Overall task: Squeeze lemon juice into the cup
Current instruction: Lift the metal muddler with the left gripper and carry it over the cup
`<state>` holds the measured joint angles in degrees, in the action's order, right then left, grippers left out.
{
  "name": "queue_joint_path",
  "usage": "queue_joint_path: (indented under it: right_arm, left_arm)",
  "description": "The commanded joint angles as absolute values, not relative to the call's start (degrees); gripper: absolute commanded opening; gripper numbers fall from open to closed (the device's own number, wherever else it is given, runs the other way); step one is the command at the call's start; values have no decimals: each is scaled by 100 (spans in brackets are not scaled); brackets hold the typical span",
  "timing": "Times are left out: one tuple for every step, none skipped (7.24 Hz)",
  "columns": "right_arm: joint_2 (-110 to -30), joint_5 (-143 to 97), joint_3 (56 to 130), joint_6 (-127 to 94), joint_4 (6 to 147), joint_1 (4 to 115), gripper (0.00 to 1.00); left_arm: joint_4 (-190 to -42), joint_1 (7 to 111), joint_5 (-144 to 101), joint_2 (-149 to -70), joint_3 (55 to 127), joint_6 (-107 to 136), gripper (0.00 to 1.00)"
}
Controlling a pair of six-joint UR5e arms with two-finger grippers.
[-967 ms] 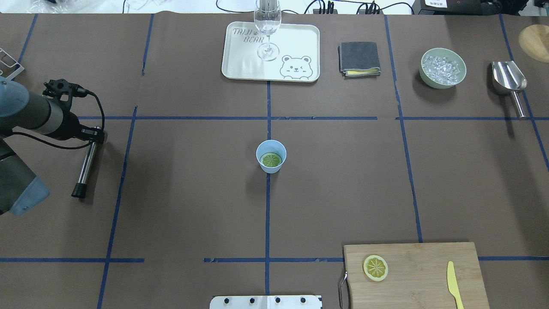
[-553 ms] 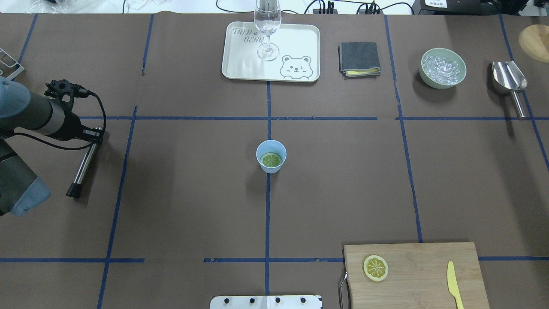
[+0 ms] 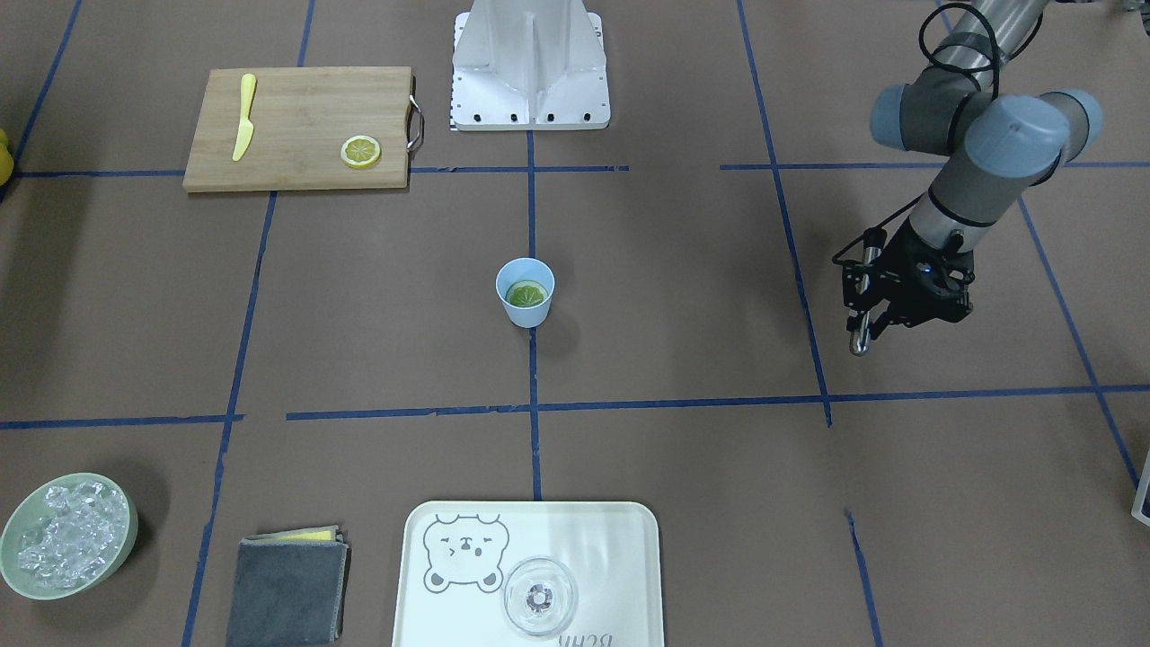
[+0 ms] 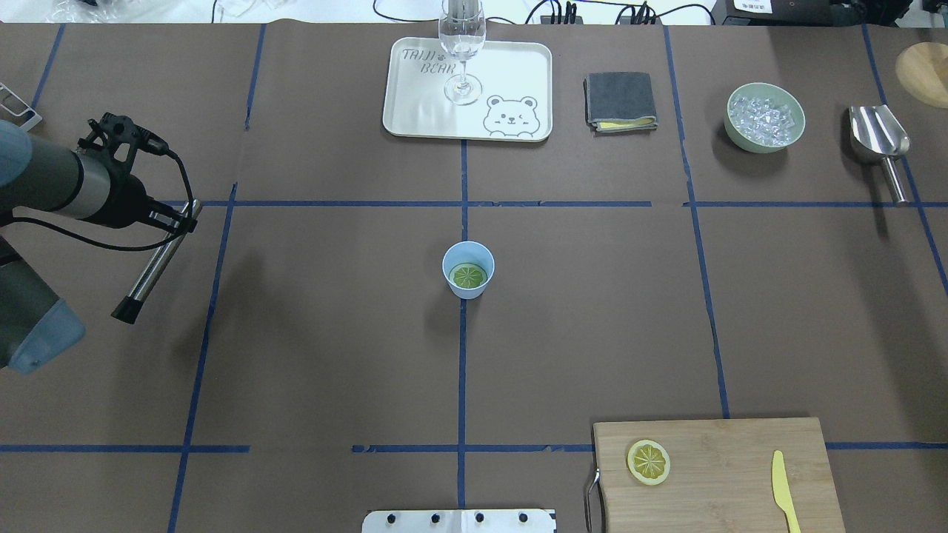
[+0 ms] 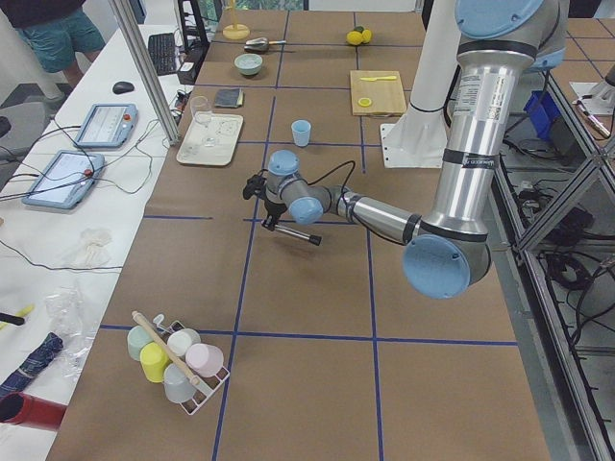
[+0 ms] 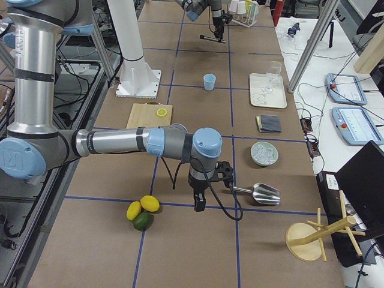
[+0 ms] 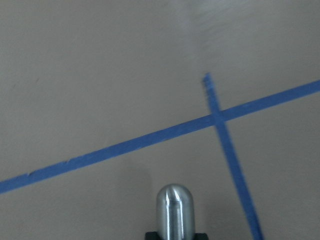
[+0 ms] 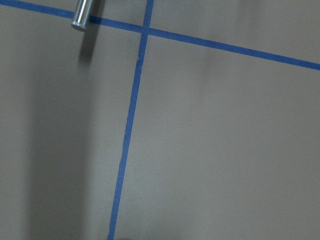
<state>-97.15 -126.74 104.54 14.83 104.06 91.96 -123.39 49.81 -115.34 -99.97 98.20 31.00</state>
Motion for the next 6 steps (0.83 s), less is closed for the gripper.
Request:
queue_joint_path:
  right_arm:
    - [-9712,-12674,10450,1450,10406,9202,100]
    - [-9712,-12674,10450,1450,10406,9202,100]
    - [-9712,-12674,10459,1450,10406,9202,100]
    - [-9712,-12674,10459,1450,10406,9202,100]
    - [-9712,-12683,10468,1450,10406,9202,100]
    - [-9712,-12674,10468,1441,10406,9202,100]
  left_arm:
    - [-12969,5018,-11531,-10465,10177,2935,0]
    - [-13416,5027,-11505,-10450,10395,2927,0]
    - [-14065,5027,-11479,-10398,10458,2883,0]
    - [-15272,4993,-11113,-10450,10389,2944,0]
    - [-16467,4966,-11005,-10476,10067,3136,0]
    - [-17428,4948,-10943,-10694,9637,3129,0]
